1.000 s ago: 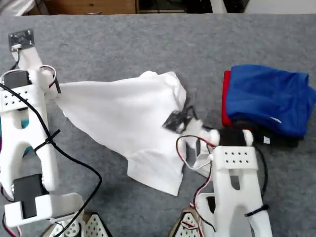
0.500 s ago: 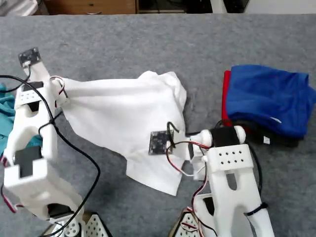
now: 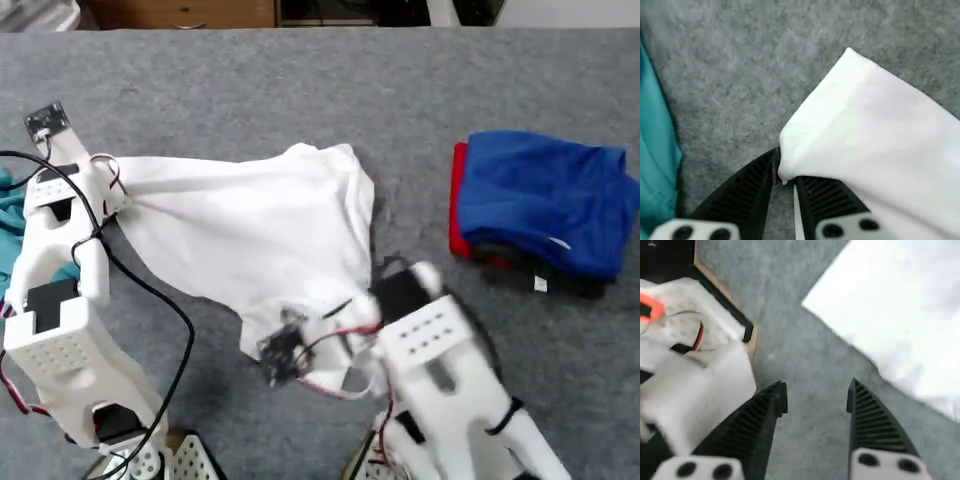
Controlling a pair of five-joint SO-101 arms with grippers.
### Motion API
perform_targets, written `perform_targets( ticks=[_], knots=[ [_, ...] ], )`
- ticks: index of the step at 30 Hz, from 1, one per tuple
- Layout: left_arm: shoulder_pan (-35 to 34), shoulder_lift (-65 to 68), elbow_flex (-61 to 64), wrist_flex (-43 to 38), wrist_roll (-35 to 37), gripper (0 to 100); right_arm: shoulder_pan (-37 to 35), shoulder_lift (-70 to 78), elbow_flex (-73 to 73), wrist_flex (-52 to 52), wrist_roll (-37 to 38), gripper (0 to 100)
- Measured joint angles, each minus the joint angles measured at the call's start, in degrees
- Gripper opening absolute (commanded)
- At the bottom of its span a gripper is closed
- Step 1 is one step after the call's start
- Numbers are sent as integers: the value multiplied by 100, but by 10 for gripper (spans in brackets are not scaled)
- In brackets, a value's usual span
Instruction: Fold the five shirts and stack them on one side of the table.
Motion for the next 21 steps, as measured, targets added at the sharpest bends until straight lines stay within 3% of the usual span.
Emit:
perform_targets(
  ticks=[8,21],
  knots=[
    [0,9,-9,0,0,22,-1785,0,923,-1055,-897,209],
    [0,9,-9,0,0,22,-2031,0,1644,-1829,-1011,209]
  ],
)
